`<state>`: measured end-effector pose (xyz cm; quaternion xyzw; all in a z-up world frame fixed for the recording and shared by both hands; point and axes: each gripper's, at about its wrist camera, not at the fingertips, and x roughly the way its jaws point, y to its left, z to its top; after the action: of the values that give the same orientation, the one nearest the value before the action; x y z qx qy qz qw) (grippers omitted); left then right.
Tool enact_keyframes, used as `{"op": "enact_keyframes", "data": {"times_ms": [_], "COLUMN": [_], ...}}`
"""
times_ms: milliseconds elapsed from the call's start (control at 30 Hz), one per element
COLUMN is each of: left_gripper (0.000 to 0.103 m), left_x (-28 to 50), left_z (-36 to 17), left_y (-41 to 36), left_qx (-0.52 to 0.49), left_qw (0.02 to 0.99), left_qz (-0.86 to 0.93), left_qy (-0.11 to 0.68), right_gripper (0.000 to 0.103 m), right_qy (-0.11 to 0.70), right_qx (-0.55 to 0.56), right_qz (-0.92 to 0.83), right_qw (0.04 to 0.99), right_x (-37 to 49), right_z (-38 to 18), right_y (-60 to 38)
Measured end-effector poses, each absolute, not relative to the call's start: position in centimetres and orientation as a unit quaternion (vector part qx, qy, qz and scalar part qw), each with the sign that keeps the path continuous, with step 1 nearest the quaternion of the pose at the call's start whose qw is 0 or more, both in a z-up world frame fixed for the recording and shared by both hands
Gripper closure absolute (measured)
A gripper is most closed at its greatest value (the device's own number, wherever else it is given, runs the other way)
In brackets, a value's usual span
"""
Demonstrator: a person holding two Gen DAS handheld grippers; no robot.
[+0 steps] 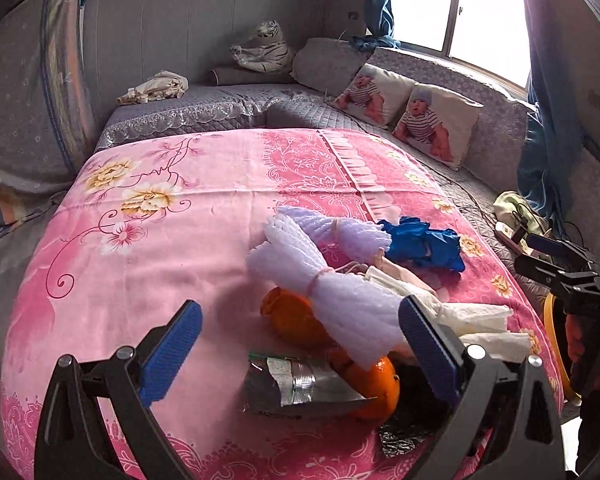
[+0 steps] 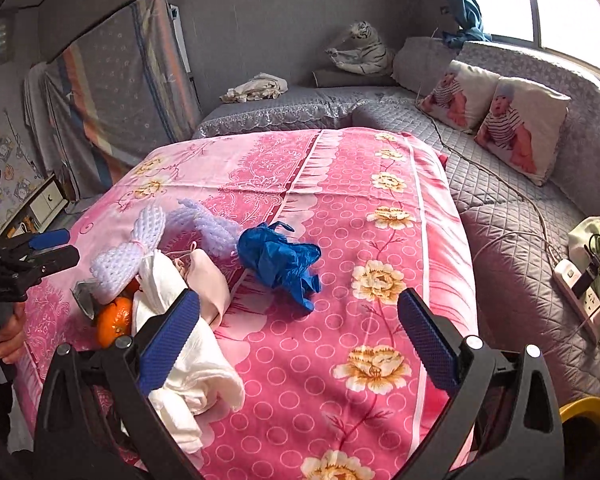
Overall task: Collect trash
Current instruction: 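Grasp the blue glove with the right tool while the left tool grasps the white foam net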
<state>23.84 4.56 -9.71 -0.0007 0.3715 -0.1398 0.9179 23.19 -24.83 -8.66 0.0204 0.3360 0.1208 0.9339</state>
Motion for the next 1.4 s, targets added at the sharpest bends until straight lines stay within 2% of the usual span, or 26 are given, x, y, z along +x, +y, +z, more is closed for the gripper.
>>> {"op": "enact_keyframes", "data": {"times_ms": [133,667,733,867,1000,1067,1133,1167,1233,1267,1333,1400], "left_gripper": [0.008,0.008,0.010,0.016,0.028,0.035,0.051,0.054,0.065,0.067,0.073,0.074], "left_x": [26.4,32.4,32.7,33.1,33.8,34.0,34.2,34.3,34.6,34.6,34.6,34.3], "left_z": [-10.4,-14.0,-14.3,-15.0,-15.6,-15.6,-15.7,-15.8,-16.0,-16.0,-15.9,-15.6], "left_y": [4.5,4.0,3.9,2.9,2.5,2.1,1.6,1.4,1.5,1.7,2.0,1.9], "left_qx": [-0.019,-0.098,-0.098,-0.082,-0.084,-0.075,-0.065,-0.063,-0.067,-0.074,-0.083,-0.076], "left_qw": [0.902,0.857,0.856,0.852,0.844,0.845,0.845,0.844,0.843,0.842,0.842,0.846], "left_qz": [-0.146,-0.132,-0.129,-0.130,-0.139,-0.139,-0.141,-0.140,-0.139,-0.142,-0.147,-0.147], "left_qy": [0.405,0.489,0.492,0.501,0.511,0.511,0.512,0.514,0.514,0.515,0.513,0.507], "right_gripper": [0.009,0.011,0.016,0.018,0.033,0.037,0.045,0.048,0.059,0.062,0.075,0.079], "right_qy": [0.339,0.384,0.389,0.405,0.421,0.428,0.432,0.432,0.432,0.433,0.435,0.432], "right_qx": [-0.020,-0.014,-0.023,-0.022,-0.016,-0.014,-0.011,-0.009,-0.005,-0.002,0.002,0.002], "right_qz": [0.130,0.179,0.175,0.171,0.168,0.168,0.171,0.172,0.174,0.177,0.183,0.181], "right_qw": [0.932,0.906,0.904,0.898,0.891,0.888,0.886,0.886,0.885,0.884,0.881,0.884], "right_x": [25.6,31.8,32.3,33.3,34.0,34.3,34.5,34.4,34.4,34.4,34.3,34.0], "right_z": [-9.2,-11.3,-11.7,-12.8,-13.7,-14.1,-14.3,-14.3,-14.3,-14.3,-14.2,-13.9], "right_y": [-24.0,-21.8,-21.4,-21.2,-21.3,-21.3,-21.3,-21.3,-21.3,-21.2,-21.1,-21.0]}}
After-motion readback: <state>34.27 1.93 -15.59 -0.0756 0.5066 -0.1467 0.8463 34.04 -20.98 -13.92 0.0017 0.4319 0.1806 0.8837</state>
